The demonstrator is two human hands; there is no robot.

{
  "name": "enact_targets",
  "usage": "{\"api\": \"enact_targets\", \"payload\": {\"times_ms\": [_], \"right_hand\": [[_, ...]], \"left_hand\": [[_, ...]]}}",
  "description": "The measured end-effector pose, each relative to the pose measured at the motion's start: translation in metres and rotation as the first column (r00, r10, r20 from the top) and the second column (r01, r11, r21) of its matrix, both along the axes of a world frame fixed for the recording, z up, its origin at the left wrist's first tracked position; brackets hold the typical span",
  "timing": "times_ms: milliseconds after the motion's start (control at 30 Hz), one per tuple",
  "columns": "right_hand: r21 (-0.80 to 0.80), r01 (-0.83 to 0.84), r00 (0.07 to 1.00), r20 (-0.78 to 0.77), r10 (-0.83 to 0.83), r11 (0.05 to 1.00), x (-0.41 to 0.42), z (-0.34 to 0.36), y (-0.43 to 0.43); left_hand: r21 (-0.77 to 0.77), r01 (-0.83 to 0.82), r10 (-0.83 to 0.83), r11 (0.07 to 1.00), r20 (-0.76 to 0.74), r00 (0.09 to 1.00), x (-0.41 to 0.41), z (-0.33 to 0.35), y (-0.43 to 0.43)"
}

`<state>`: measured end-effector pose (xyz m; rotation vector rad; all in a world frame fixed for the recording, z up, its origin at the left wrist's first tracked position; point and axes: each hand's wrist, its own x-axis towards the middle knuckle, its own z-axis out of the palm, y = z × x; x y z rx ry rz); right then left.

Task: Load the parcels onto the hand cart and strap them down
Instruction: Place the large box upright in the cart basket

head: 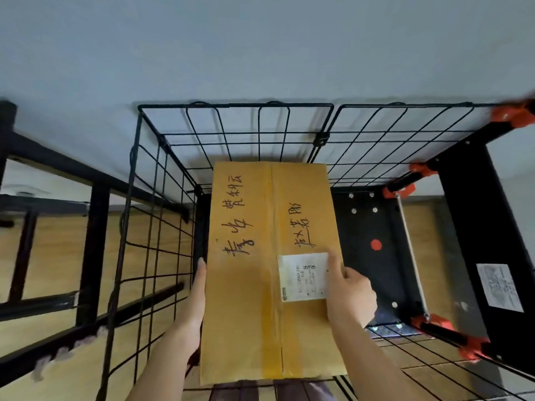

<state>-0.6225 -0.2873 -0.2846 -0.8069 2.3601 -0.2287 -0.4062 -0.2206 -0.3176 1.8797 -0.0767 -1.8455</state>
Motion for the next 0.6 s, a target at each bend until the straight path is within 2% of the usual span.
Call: {"api": "enact_targets", "payload": {"times_ms": [33,67,133,233,400,500,600], "right_hand": [[-0.011,-0.006,1.000,-0.008,0.006,1.000,0.002,-0.001,0.001],[-0.033,-0.009,1.000,-0.007,0.009,0.999,0.005,-0.004,0.003],[-0.078,-0.002,1.000,0.011,0.003,0.997,0.014,-0.008,0.007],[-0.106,-0.047,0.998,0.042,0.052,0.993,0.029,-0.019,0.017],[0.018,-0.138,0.957,0.259,0.128,0.990,0.035,-0.043,0.026],[0.113,-0.220,0.902,0.402,0.158,0.969,0.029,-0.054,0.021],[0.143,-0.240,0.860,0.490,0.142,0.960,0.025,-0.060,0.014]], "left_hand": [[0.047,0.028,-0.025,0.998,-0.072,0.997,0.010,0.012,-0.021],[0.055,0.071,-0.068,0.996,-0.047,0.997,0.016,0.013,-0.020],[0.011,0.023,-0.024,1.000,0.053,0.998,0.023,-0.006,-0.023],[0.044,0.079,-0.086,0.996,0.205,0.975,0.033,-0.010,-0.015],[0.035,0.042,-0.052,0.999,0.369,0.928,0.026,-0.015,0.001],[0.015,0.045,-0.047,0.999,0.422,0.905,0.026,-0.025,0.000],[0.016,0.080,-0.078,0.997,0.469,0.880,0.022,-0.031,-0.011]]}}
